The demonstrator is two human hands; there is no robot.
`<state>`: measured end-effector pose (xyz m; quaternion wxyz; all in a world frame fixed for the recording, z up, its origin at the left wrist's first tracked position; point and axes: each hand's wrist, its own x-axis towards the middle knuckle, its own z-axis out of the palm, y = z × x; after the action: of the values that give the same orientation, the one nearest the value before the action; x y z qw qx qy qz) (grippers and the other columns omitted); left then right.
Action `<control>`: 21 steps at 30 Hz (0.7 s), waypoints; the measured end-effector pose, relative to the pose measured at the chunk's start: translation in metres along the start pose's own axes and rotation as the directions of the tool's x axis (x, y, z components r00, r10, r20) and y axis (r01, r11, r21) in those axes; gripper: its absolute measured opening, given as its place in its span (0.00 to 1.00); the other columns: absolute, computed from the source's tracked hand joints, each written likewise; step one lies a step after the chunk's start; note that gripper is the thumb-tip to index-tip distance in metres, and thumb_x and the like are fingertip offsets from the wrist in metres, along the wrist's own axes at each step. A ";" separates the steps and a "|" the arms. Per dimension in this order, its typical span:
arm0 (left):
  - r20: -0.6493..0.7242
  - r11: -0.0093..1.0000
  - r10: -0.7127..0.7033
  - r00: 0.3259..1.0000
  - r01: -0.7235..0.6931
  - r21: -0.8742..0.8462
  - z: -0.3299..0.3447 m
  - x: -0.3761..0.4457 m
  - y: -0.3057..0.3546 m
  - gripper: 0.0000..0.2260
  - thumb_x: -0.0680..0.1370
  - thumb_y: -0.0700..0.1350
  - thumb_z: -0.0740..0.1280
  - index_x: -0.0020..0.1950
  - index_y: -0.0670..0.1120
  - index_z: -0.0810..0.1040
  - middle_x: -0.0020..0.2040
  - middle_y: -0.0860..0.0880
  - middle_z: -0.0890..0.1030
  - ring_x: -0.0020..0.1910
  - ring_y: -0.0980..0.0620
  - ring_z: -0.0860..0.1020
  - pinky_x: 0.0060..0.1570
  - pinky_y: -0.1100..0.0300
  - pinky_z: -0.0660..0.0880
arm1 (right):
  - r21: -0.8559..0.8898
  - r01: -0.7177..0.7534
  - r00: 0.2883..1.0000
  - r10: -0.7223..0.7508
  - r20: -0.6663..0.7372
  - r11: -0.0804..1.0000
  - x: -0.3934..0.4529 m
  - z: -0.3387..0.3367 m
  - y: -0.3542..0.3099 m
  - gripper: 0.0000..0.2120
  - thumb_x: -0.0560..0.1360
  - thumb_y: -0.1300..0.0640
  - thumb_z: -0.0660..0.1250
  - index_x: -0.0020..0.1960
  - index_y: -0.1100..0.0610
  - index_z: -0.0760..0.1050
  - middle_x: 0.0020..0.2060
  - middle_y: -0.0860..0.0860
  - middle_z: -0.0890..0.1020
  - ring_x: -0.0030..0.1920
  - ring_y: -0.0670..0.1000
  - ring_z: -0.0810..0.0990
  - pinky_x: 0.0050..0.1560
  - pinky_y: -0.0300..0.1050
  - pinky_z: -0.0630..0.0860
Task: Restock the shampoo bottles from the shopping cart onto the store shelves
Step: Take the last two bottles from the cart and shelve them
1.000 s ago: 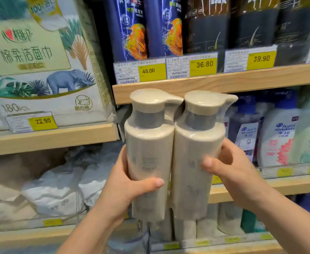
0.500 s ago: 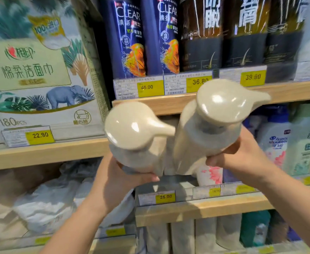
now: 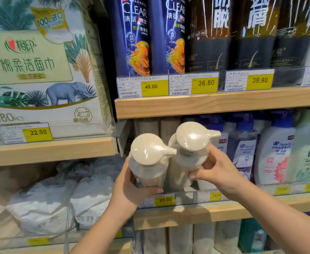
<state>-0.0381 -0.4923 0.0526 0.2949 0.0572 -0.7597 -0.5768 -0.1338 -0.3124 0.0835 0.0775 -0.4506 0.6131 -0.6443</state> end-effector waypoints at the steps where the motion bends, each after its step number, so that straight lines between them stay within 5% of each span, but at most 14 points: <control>1: 0.001 1.000 -0.010 1.000 0.010 -0.009 0.000 0.001 0.000 0.38 0.49 0.41 0.80 0.57 0.49 0.70 0.53 0.51 0.78 0.55 0.51 0.75 0.48 0.66 0.73 | 0.009 -0.008 1.000 0.008 -0.007 1.000 0.002 0.001 0.002 0.27 0.50 0.56 0.73 0.49 0.50 0.73 0.41 0.37 0.83 0.45 0.35 0.79 0.48 0.28 0.73; 6: -0.021 0.999 -0.052 0.998 0.051 -0.013 -0.003 0.006 -0.001 0.32 0.55 0.33 0.79 0.50 0.58 0.70 0.52 0.58 0.76 0.57 0.52 0.74 0.57 0.57 0.72 | 0.047 -0.072 0.997 0.073 -0.037 0.996 0.010 0.003 0.014 0.29 0.50 0.55 0.73 0.51 0.49 0.72 0.41 0.34 0.83 0.45 0.33 0.79 0.44 0.26 0.73; 13: -0.059 0.986 -0.152 0.987 0.156 0.063 -0.001 0.026 -0.013 0.33 0.57 0.36 0.78 0.58 0.50 0.69 0.55 0.50 0.78 0.58 0.49 0.75 0.63 0.47 0.70 | -0.012 -0.146 0.984 0.144 -0.109 0.989 0.028 0.003 0.032 0.20 0.61 0.64 0.75 0.48 0.51 0.73 0.44 0.44 0.82 0.42 0.34 0.80 0.42 0.28 0.75; 15: -0.054 0.979 -0.182 0.982 0.186 0.086 -0.002 0.033 -0.015 0.34 0.59 0.38 0.78 0.61 0.47 0.69 0.56 0.49 0.77 0.58 0.49 0.75 0.63 0.47 0.71 | 0.011 -0.157 0.981 0.157 -0.115 0.988 0.034 0.003 0.036 0.16 0.67 0.68 0.71 0.47 0.50 0.72 0.43 0.43 0.81 0.40 0.33 0.80 0.40 0.27 0.75; 18: -0.022 0.970 -0.223 0.975 0.224 0.098 -0.003 0.044 -0.018 0.34 0.59 0.44 0.79 0.62 0.46 0.69 0.57 0.47 0.79 0.55 0.48 0.77 0.59 0.47 0.74 | -0.012 -0.168 0.979 0.165 -0.117 0.986 0.042 0.004 0.041 0.15 0.69 0.60 0.71 0.53 0.50 0.72 0.46 0.44 0.82 0.46 0.36 0.80 0.45 0.29 0.75; 21: -0.028 0.964 -0.231 0.973 0.232 0.127 0.000 0.052 -0.021 0.37 0.62 0.46 0.77 0.66 0.48 0.62 0.56 0.50 0.77 0.52 0.51 0.76 0.54 0.58 0.74 | 0.005 -0.184 0.969 0.182 -0.169 0.983 0.051 0.006 0.048 0.21 0.72 0.63 0.67 0.63 0.55 0.68 0.50 0.46 0.80 0.47 0.37 0.80 0.47 0.29 0.75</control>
<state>-0.0863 -0.5218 0.0535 0.2260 0.1681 -0.7817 -0.5565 -0.1809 -0.3612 0.0660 0.0821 -0.3361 0.6598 -0.6671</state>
